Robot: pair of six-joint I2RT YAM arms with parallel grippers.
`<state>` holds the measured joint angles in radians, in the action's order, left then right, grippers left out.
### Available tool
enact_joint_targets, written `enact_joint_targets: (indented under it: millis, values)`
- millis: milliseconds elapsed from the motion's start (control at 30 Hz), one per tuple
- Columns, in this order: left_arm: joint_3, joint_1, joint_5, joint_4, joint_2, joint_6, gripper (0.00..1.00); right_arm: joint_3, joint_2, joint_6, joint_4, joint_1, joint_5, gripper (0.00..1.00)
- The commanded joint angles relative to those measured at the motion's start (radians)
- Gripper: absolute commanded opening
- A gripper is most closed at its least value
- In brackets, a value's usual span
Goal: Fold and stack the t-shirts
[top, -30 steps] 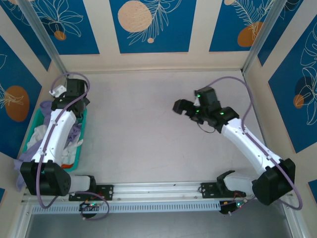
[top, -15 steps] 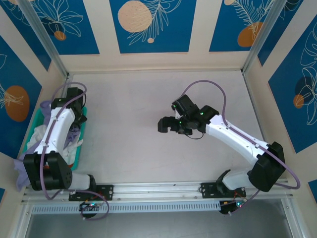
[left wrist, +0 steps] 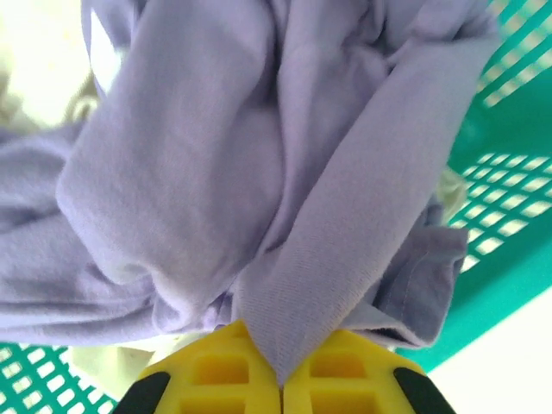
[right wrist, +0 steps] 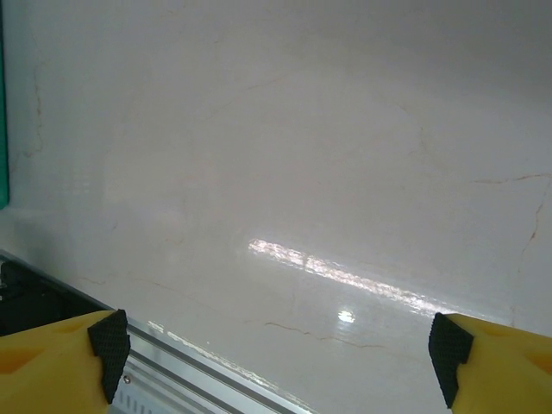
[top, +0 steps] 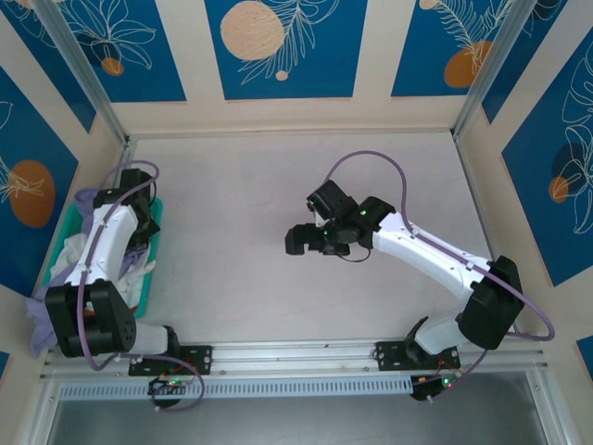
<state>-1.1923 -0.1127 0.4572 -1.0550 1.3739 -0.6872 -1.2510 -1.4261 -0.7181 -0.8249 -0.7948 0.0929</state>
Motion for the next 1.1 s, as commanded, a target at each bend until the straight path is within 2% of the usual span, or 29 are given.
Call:
enact_joint_targets:
  millis: [0,133,300,367,433,500,600,633,733,767,900,967,1033,1067]
  values:
    - [-0.113,0.020,0.056,0.020,-0.061,0.024,0.00,-0.045,0.004,-0.021,-0.052,-0.009,0.031,0.91]
    - [-0.262,0.151,0.136,0.080,-0.087,0.054,0.00,-0.084,0.020,-0.017,-0.071,-0.012,0.070,0.91]
    - [-0.590,0.393,0.214,0.087,0.004,0.167,0.00,-0.139,0.026,-0.012,-0.093,-0.012,0.139,0.91]
    - [-0.709,0.464,0.212,0.088,0.046,0.201,0.00,-0.156,0.026,-0.009,-0.094,-0.009,0.149,0.91]
    - [-0.803,0.505,0.163,0.076,0.087,0.235,0.00,-0.172,0.021,-0.008,-0.095,-0.010,0.156,0.91]
    - [-0.889,0.545,0.161,0.036,0.125,0.243,0.00,-0.188,0.013,-0.006,-0.101,-0.009,0.160,0.90]
    - [-1.019,0.578,-0.036,0.056,0.196,0.274,0.00,-0.213,0.008,-0.016,-0.113,-0.007,0.191,0.90]
    - [-1.130,0.600,-0.116,0.036,0.249,0.291,0.00,-0.220,0.009,-0.022,-0.117,-0.007,0.211,0.90]
    - [-1.509,0.702,-0.227,0.024,0.422,0.364,0.00,-0.235,0.016,-0.044,-0.125,-0.004,0.259,0.91]
    - [-1.577,0.726,-0.261,0.060,0.454,0.367,0.00,-0.240,0.019,-0.051,-0.131,-0.003,0.272,0.91]
    - [-1.513,0.769,-0.305,0.252,0.456,0.277,0.00,-0.247,0.041,-0.083,-0.151,0.000,0.336,0.91]
    - [-1.466,0.770,-0.298,0.251,0.471,0.244,0.00,-0.243,0.055,-0.098,-0.167,0.007,0.371,0.91]
    - [-1.463,0.768,-0.300,0.182,0.525,0.207,0.02,-0.230,0.078,-0.132,-0.192,0.027,0.398,0.91]
    - [-1.464,0.764,-0.314,0.147,0.551,0.193,0.29,-0.219,0.090,-0.146,-0.201,0.040,0.402,0.91]
